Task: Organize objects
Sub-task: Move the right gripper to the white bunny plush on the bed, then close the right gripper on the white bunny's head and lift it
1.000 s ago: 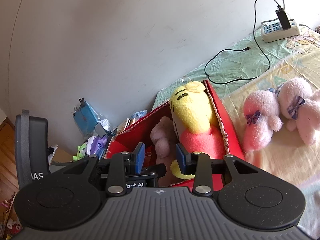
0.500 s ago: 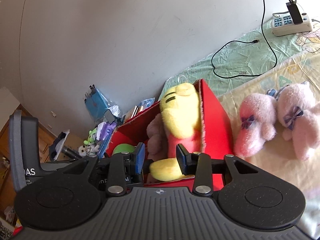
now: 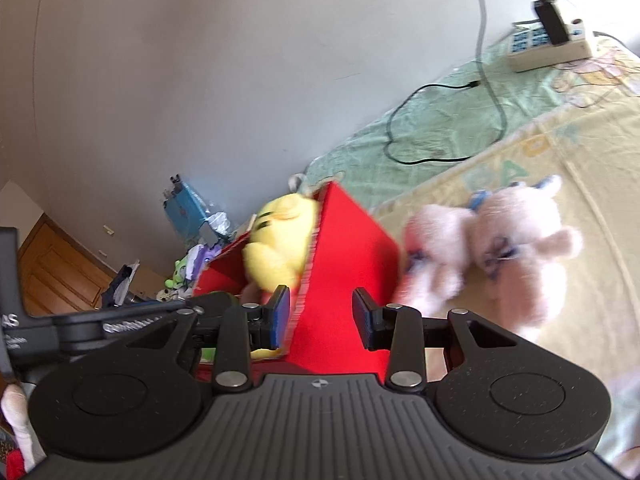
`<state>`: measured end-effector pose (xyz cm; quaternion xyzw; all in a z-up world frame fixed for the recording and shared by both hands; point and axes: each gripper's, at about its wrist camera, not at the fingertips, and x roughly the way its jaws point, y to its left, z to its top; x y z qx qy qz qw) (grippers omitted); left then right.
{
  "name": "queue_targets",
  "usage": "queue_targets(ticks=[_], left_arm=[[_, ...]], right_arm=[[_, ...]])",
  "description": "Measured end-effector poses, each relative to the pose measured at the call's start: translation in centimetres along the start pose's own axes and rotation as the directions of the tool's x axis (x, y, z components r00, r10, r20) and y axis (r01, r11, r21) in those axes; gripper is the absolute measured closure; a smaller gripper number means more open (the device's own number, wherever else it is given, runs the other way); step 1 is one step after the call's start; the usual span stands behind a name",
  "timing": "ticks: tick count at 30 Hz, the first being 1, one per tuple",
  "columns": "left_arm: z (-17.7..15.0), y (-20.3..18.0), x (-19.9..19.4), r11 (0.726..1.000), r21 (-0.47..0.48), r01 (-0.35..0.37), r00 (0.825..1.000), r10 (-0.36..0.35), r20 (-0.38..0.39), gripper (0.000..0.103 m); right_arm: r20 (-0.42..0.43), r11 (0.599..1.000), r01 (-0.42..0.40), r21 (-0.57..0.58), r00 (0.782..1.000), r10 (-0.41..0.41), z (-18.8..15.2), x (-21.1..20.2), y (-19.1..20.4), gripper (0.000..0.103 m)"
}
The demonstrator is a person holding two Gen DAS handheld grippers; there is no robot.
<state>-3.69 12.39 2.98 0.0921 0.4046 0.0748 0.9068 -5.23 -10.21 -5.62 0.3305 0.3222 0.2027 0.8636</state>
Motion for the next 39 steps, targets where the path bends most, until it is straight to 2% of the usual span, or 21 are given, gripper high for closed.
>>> queue_targets(ticks=[3,7,11,14,20,21,23,26,29,30,33,39], left_arm=[[0.5,-1.8,-0.4,0.999,0.012,0.033,0.999,-0.034,0.017,0.003],[0.6,-5.1,-0.5,0.992,0.054,0.113,0.993,-0.114,0.026,0.003],[0.5,-8.1,0.8,0.971,0.072,0.227,0.974,-0.226,-0.026,0.003],[0.2,-10.0,2.3,0.948,0.063,0.312,0.948,-0.307,-0.078,0.003],[-0.5,-12.7,5.8,0.886,-0.003,0.464,0.873,-0.458,-0.168,0.002],[-0.6,-13.1,5.8,0.897,0.013,0.442,0.889,-0.436,-0.138,0.002],[-0.6,-14.0,6.0,0.897,0.055,0.439,0.894,-0.430,-0.123,0.002],[-0.3,-14.9,6.7,0.869,0.055,0.492,0.864,-0.479,-0.158,0.002],[-0.2,-15.8,7.0,0.872,0.089,0.481,0.873,-0.466,-0.143,0.002],[-0.2,-15.9,7.4,0.866,0.087,0.493,0.866,-0.478,-0.148,0.002],[-0.1,-16.2,8.7,0.834,0.056,0.549,0.828,-0.533,-0.176,0.002],[-0.1,-17.8,11.1,0.785,0.037,0.618,0.772,-0.597,-0.216,0.002]], right_arm=[[0.004,1.000,0.024,0.020,1.000,-0.024,0.5,-1.0,-1.6,0.064],[0.020,0.998,0.054,0.044,0.998,-0.055,0.9,-2.3,-3.6,0.064],[0.027,0.993,0.091,0.080,0.995,-0.094,1.3,-3.4,-5.9,0.064],[0.027,0.987,0.120,0.109,0.992,-0.123,1.4,-4.0,-7.3,0.064],[0.002,0.969,0.148,0.198,0.988,-0.152,2.2,-4.1,-10.5,0.062],[-0.004,0.964,0.147,0.223,0.989,-0.150,2.3,-3.9,-11.1,0.062],[-0.010,0.954,0.147,0.262,0.989,-0.150,2.4,-3.7,-12.0,0.060],[-0.020,0.943,0.144,0.301,0.989,-0.145,3.0,-3.0,-13.1,0.060],[-0.022,0.937,0.135,0.322,0.991,-0.135,3.7,-2.3,-14.0,0.060],[-0.028,0.937,0.131,0.325,0.991,-0.129,3.8,-2.0,-14.3,0.060],[-0.065,0.935,0.125,0.331,0.992,-0.109,4.1,-0.7,-15.1,0.059],[-0.125,0.932,0.087,0.353,0.991,-0.045,4.5,1.5,-16.4,0.059]])
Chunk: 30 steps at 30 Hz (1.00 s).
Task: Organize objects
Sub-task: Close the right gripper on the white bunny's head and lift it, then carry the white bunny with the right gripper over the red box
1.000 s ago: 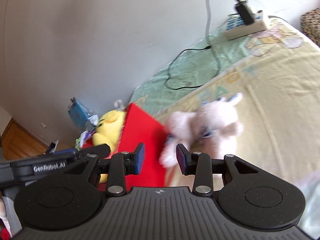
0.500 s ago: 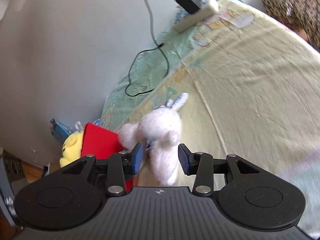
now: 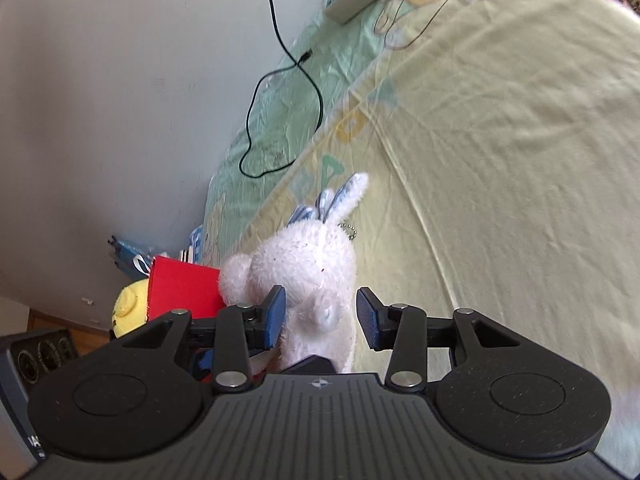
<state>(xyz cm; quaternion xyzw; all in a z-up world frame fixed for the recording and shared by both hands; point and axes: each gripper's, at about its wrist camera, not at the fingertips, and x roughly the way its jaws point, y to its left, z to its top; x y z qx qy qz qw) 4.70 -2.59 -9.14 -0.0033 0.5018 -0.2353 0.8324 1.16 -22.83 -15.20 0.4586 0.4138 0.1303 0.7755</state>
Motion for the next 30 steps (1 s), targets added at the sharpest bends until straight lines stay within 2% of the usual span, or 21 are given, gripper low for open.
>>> queue_targets(ticks=[5,9,13,20,24,30], left_arm=[[0.6,0.6,2.4,1.000,-0.011,-0.004,0.998,0.003,-0.063,0.002],[0.9,1.5,3.2,0.999,-0.036,0.006,0.997,-0.009,-0.074,0.002],[0.9,1.5,3.1,1.000,-0.031,-0.006,0.998,0.004,-0.058,0.002],[0.8,1.0,2.2,0.999,-0.042,0.020,0.999,-0.021,-0.034,0.005],[0.1,-0.3,1.4,1.000,-0.010,0.025,0.999,-0.025,-0.023,0.011],[-0.9,-1.9,-0.4,0.998,0.026,0.051,0.999,-0.051,0.006,0.011]], right_arm=[[-0.037,1.000,-0.025,-0.009,0.999,0.024,0.7,1.6,-0.3,0.060],[-0.052,0.999,-0.051,-0.013,0.997,0.051,0.9,2.6,-0.4,0.056],[-0.055,0.997,-0.073,0.002,0.996,0.073,1.0,2.9,-0.8,0.057],[-0.048,0.997,-0.075,-0.011,0.996,0.075,0.9,1.9,-0.7,0.072],[-0.055,0.998,-0.061,-0.011,0.997,0.061,0.4,1.0,-0.6,0.073],[-0.044,0.997,-0.065,-0.031,0.997,0.064,-0.6,-1.4,0.2,0.073]])
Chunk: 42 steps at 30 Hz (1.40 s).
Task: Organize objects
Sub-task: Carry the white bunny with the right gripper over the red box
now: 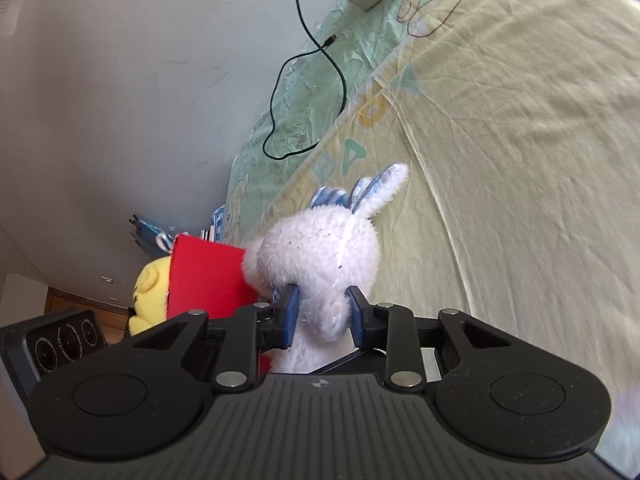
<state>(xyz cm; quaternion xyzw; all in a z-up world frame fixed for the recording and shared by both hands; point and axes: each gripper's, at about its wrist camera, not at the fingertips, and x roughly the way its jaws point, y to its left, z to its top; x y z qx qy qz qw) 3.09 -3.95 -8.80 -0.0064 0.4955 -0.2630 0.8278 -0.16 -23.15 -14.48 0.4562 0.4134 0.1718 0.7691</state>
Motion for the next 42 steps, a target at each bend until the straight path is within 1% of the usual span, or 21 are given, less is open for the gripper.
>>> queue_targets(ticks=[5,6,13,16,19,24,27,31,36,42], left_arm=[[-1.2,-1.3,-1.7,1.000,0.025,0.017,1.000,-0.018,0.019,0.011],[-1.5,-1.6,-2.1,1.000,0.013,-0.001,1.000,0.000,0.028,0.011],[-3.1,-2.9,-4.7,0.999,0.039,-0.014,0.998,0.011,0.065,0.011],[-3.6,-3.1,-6.2,0.999,0.039,-0.025,0.995,0.021,0.097,0.011],[-4.0,-3.4,-8.0,0.998,0.044,-0.049,0.989,0.043,0.142,0.011],[-5.0,-3.9,-11.0,0.993,0.044,-0.107,0.972,0.095,0.216,0.011],[-5.6,-3.8,-12.6,0.988,0.035,-0.149,0.957,0.136,0.255,0.011],[-6.4,-3.2,-14.9,0.980,0.019,-0.197,0.933,0.181,0.312,0.011],[-7.2,-1.7,-17.7,0.977,0.011,-0.214,0.910,0.196,0.367,0.011],[-8.0,1.9,-20.7,0.976,0.015,-0.218,0.896,0.194,0.400,0.011]], right_arm=[[0.019,1.000,0.000,-0.024,1.000,0.001,-1.6,-1.8,0.9,0.073],[0.024,1.000,0.000,-0.029,1.000,0.001,-2.0,-2.1,1.1,0.073],[0.043,0.997,-0.010,-0.073,0.999,0.013,-3.8,-3.4,2.7,0.073],[0.051,0.993,-0.024,-0.114,0.998,0.030,-4.4,-3.9,3.8,0.073],[0.059,0.986,-0.053,-0.158,0.996,0.063,-4.8,-4.4,5.0,0.073],[0.058,0.972,-0.119,-0.203,0.989,0.134,-5.5,-4.4,6.9,0.073],[0.045,0.962,-0.165,-0.217,0.983,0.179,-6.1,-3.8,8.0,0.073],[0.037,0.940,-0.205,-0.272,0.974,0.223,-6.8,-3.0,10.2,0.073],[0.039,0.921,-0.224,-0.320,0.968,0.249,-7.6,-2.0,12.9,0.073],[0.055,0.910,-0.223,-0.351,0.965,0.258,-9.3,0.6,16.1,0.073]])
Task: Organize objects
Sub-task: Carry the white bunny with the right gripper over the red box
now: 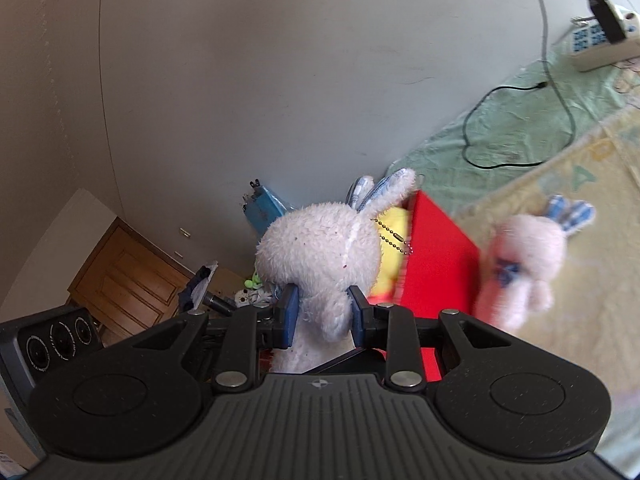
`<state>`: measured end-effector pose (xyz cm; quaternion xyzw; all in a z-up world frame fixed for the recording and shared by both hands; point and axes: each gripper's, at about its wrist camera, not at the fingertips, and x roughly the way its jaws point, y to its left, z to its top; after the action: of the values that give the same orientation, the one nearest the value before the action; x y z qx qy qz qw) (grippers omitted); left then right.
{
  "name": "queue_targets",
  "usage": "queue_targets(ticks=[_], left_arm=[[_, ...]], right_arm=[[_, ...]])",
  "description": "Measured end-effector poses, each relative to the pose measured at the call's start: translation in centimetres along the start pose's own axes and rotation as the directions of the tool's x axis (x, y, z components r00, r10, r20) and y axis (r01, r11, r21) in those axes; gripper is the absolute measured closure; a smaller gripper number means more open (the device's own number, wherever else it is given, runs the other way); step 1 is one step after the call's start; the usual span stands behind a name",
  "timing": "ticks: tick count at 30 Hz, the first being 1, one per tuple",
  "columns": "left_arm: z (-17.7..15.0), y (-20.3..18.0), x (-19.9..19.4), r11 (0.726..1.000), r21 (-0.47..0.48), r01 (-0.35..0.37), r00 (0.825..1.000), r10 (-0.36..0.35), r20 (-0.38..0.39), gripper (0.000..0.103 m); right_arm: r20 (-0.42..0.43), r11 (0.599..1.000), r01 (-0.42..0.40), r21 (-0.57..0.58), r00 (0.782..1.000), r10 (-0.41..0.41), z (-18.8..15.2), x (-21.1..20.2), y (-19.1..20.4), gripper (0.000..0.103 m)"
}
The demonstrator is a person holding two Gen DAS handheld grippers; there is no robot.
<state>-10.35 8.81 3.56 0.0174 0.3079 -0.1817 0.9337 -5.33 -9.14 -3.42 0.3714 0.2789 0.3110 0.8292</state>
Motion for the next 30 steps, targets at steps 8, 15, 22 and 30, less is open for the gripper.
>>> queue_targets(ticks=[8,15,22,30], left_arm=[[0.0,7.4,-2.6,1.000,-0.020,-0.010,1.000,0.010,0.022,0.011],[-0.5,13.5,-2.8,0.999,-0.051,-0.013,1.000,0.013,-0.002,0.011],[-0.8,17.5,-1.7,0.999,-0.052,0.007,0.999,-0.009,-0.037,0.011],[-2.0,20.7,1.1,0.995,-0.089,0.045,0.994,-0.054,-0.099,0.011]], right_arm=[[-0.002,0.999,-0.002,-0.040,1.000,0.002,-1.3,6.5,3.9,0.073],[-0.023,0.999,0.024,-0.044,0.999,-0.025,-2.7,11.8,5.5,0.072],[-0.035,0.997,0.075,-0.025,0.996,-0.076,-3.5,14.7,5.9,0.072],[-0.080,0.984,0.172,-0.042,0.981,-0.175,-4.1,17.6,5.9,0.072]])
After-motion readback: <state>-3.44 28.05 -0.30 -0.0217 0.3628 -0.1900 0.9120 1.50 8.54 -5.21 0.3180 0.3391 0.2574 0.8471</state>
